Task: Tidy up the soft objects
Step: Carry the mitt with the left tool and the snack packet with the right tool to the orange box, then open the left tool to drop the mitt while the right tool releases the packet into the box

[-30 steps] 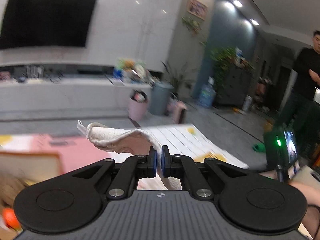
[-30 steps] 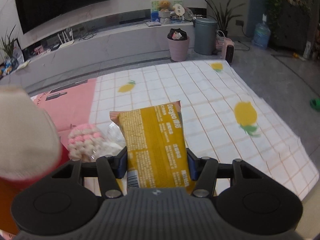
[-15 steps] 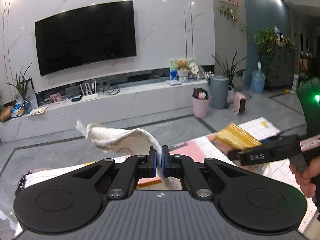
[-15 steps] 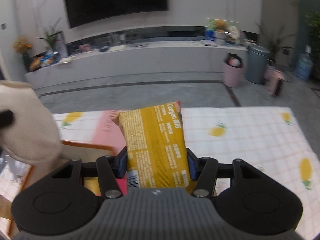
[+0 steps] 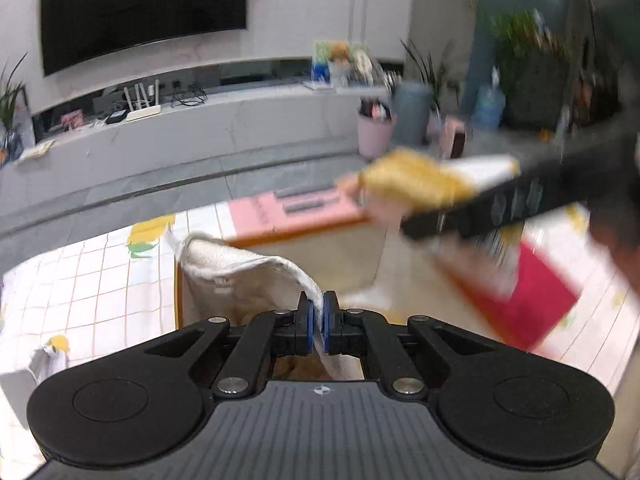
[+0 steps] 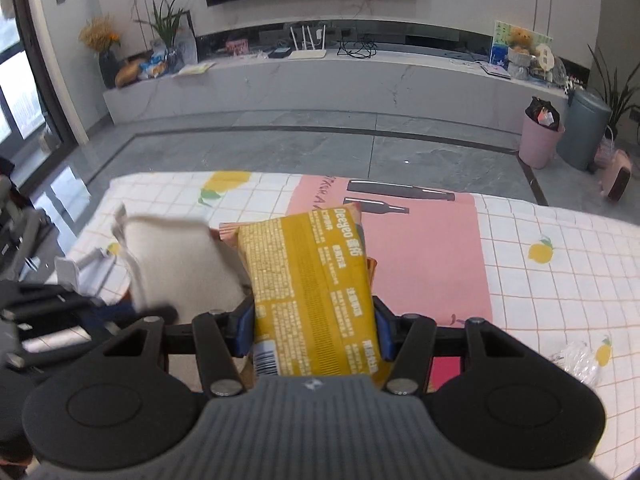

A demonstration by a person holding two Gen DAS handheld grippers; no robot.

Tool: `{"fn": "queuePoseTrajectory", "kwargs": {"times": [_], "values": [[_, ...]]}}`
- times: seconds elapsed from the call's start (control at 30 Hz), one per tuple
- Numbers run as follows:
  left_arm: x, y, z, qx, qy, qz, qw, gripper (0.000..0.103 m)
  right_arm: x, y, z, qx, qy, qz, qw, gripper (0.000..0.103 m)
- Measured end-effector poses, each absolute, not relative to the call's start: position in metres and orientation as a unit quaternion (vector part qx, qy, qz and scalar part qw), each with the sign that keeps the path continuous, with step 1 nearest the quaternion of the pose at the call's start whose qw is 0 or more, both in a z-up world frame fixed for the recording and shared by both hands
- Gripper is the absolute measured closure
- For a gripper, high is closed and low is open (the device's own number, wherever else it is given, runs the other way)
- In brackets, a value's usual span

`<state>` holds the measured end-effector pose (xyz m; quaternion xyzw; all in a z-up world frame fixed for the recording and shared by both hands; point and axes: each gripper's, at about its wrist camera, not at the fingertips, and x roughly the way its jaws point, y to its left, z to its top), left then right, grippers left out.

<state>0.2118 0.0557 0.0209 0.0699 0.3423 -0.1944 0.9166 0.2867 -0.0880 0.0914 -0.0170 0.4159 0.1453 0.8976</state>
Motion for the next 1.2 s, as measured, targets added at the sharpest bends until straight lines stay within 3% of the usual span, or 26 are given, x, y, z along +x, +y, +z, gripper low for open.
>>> {"fn": "queuePoseTrajectory", "kwargs": {"times": [0.2,0.33,0.47,0.57,0.73,0.8,0.87,0.97,1.2], "values": [[0.216,0.074,0.007,0.078,0.414,-0.169,0.891,0.098,0.292,-0.082,0.079,-0.038,0.421,0.153,0.893,0.048],[0.212,0.083,-0.006,0.094,0.475,-0.160,0.860,0.087,0.292,-0.081,0.068,-0.042,0.429,0.154,0.889,0.048],[0.193,0.075,-0.011,0.121,0.476,-0.217,0.844,0.081,0.292,-0.070,0.057,-0.043,0.439,0.157,0.884,0.047],[0.183,0.073,-0.011,0.116,0.469,-0.259,0.837,0.095,0.288,-0.060,0.051,-0.056,0.440,0.160,0.882,0.048],[0.177,0.076,-0.008,0.080,0.469,-0.292,0.830,0.096,0.285,-0.049,0.043,-0.067,0.445,0.157,0.879,0.047],[0.177,0.078,-0.011,0.059,0.488,-0.270,0.828,0.080,0.286,-0.045,0.039,-0.071,0.448,0.154,0.878,0.047],[0.171,0.079,-0.008,0.053,0.491,-0.283,0.822,0.051,0.286,-0.040,0.037,-0.084,0.445,0.150,0.879,0.047],[0.151,0.084,0.004,0.058,0.458,-0.291,0.838,0.029,0.288,-0.033,0.033,-0.091,0.442,0.141,0.881,0.047],[0.111,0.085,0.033,0.065,0.392,-0.114,0.911,0.026,0.289,-0.023,0.030,-0.096,0.437,0.151,0.881,0.047]]}}
